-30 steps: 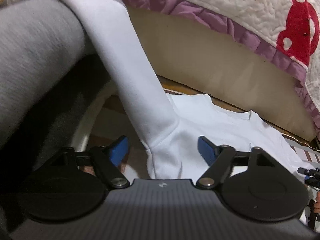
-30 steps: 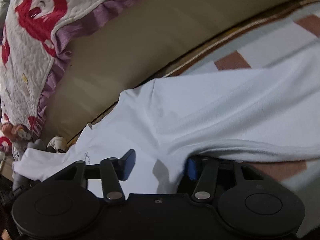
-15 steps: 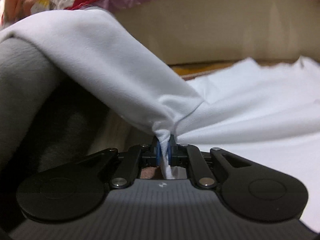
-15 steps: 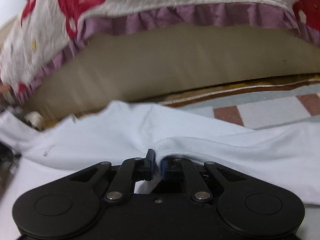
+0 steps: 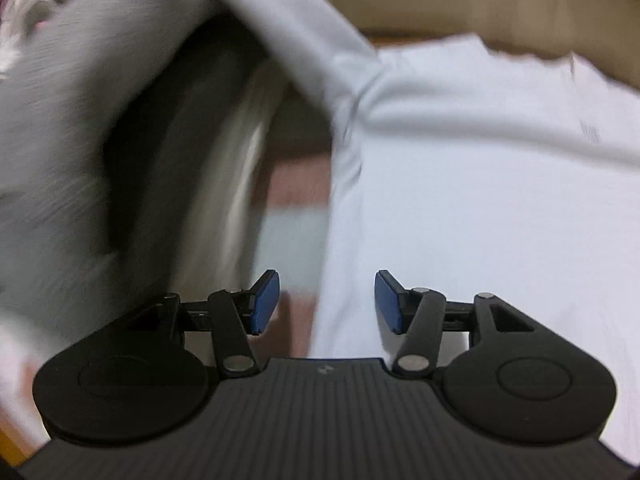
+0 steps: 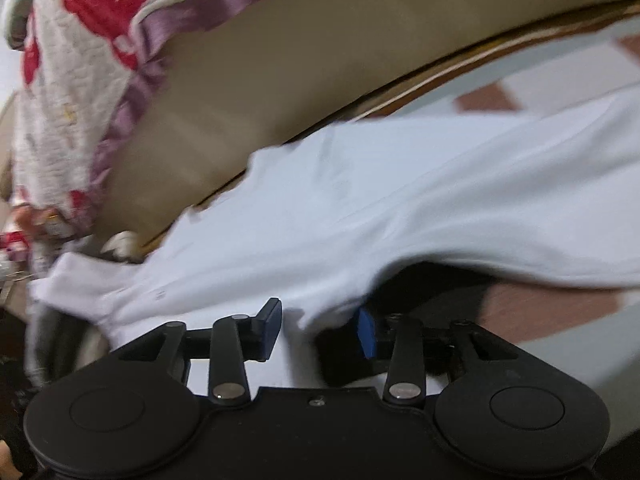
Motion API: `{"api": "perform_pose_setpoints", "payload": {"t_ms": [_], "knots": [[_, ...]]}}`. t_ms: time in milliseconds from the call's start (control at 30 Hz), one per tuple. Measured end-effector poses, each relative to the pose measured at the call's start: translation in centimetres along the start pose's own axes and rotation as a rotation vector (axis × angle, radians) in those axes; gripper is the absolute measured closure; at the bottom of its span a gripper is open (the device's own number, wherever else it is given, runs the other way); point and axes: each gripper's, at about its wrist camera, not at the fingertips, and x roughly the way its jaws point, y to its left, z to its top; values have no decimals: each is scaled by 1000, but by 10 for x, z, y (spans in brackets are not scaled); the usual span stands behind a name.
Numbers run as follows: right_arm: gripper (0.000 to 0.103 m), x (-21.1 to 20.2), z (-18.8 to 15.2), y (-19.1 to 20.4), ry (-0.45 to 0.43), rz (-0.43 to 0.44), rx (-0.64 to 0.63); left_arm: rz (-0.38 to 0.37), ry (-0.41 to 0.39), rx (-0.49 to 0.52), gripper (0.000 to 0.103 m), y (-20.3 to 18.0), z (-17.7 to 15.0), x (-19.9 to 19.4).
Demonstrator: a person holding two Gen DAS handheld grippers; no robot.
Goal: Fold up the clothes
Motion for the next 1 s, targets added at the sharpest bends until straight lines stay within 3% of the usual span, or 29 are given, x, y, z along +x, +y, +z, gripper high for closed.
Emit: {"api": "perform_pose_setpoints", "payload": {"t_ms": [100, 233, 300, 433, 567, 733, 867, 1000], "knots": [[56, 12, -2, 9, 49, 57, -31, 56, 28, 21, 50, 1, -7, -37], [55, 11, -5, 15, 68, 50, -46, 125, -70, -61, 44, 0, -3, -79], [54, 8, -6, 17, 87, 42, -19, 125, -127, -127, 44, -9, -10, -98], [53, -5, -9, 43, 83, -22, -114, 32, -204, -176, 39, -44, -22, -115], [52, -24, -20, 78, 85, -85, -248, -53, -140, -58, 39, -79, -39, -111], [50, -53, -30, 130, 217, -80, -266, -40, -114, 54, 38, -102, -55, -116], [49, -64, -42, 174, 418, 63, -284, -77, -68, 89, 41, -130, -86, -151], [49, -72, -74, 200, 637, 104, -485, -109, -92, 171, 38, -152, -126, -183]]}}
